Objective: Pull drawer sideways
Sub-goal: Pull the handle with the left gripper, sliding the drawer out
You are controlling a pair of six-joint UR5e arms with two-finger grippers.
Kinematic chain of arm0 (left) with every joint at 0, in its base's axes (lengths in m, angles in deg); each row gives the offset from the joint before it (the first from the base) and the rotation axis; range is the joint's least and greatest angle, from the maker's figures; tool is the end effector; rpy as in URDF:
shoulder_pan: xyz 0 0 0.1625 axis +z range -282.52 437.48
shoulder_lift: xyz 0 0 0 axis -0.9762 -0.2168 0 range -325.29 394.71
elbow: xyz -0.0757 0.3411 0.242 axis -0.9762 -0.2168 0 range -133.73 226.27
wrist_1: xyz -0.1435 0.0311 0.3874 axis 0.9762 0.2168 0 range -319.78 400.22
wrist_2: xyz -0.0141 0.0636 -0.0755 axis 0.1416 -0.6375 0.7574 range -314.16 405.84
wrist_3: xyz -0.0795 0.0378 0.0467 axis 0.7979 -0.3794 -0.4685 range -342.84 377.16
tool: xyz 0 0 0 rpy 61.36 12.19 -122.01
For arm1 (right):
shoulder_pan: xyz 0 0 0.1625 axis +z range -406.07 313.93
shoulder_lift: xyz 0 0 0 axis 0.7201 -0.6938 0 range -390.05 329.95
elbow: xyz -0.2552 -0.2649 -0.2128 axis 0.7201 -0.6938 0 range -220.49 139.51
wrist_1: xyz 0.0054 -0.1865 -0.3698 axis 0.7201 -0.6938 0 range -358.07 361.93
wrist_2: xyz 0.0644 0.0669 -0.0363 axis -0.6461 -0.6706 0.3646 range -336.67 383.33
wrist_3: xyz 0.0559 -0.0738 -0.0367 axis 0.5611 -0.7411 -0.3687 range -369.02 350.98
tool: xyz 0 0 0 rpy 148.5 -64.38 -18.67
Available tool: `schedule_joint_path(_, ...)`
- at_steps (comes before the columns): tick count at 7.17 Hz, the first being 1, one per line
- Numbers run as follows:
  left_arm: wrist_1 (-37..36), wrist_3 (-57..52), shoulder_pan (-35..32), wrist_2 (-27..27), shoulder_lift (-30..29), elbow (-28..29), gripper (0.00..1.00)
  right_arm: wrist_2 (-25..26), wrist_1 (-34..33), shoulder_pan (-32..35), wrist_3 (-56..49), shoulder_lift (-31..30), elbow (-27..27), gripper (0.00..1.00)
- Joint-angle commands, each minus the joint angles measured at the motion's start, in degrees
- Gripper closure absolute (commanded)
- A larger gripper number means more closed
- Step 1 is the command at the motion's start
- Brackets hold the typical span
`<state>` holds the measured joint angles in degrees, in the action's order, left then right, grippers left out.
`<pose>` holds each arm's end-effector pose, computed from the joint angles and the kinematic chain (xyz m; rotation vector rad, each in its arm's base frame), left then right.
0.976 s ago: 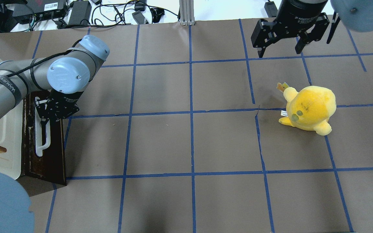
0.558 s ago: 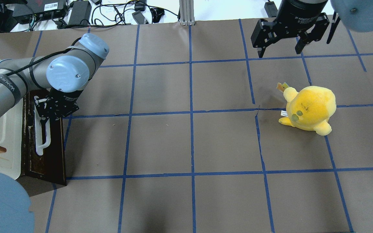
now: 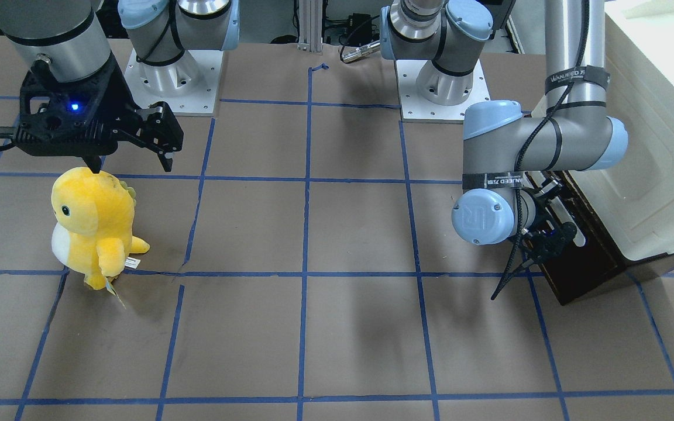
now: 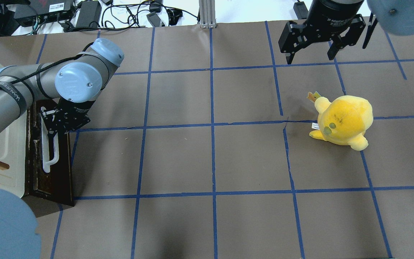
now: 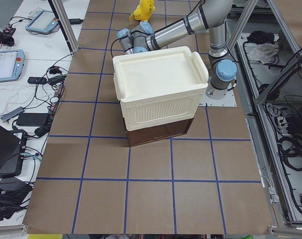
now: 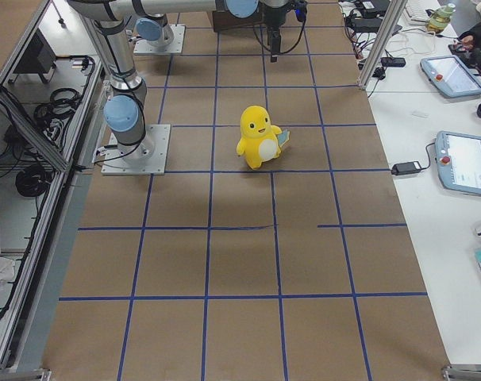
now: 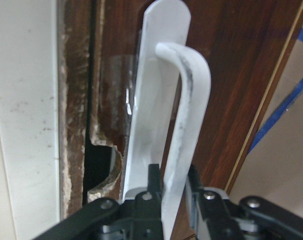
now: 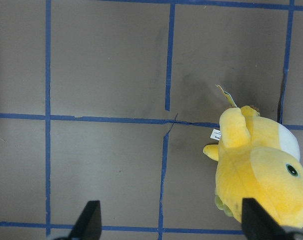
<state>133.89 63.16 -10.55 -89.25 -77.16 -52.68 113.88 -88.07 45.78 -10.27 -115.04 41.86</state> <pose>-0.0442 -0.5393 0.2415 -0.6319 2.1143 0.2894 0.1494 -0.5285 0.5088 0.0840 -3.1302 0.0719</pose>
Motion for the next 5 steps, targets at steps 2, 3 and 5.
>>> schedule_joint_path(2, 0.2, 1.3, -1.3, 0.1, 0.1, 0.2, 1.0, 0.0, 0.0, 0.0, 0.0, 0.0, 0.0, 0.0)
schedule_joint_path(3, 0.2, 1.3, -1.3, 0.0, 0.2, 0.2, 1.0, 0.1, 0.0, 0.0, 0.0, 0.0, 0.0, 0.0)
schedule_joint_path(5, 1.0, 1.2, -1.4, -0.1, 0.2, 0.7, 1.0, 0.0, 0.0, 0.0, 0.0, 0.0, 0.0, 0.0)
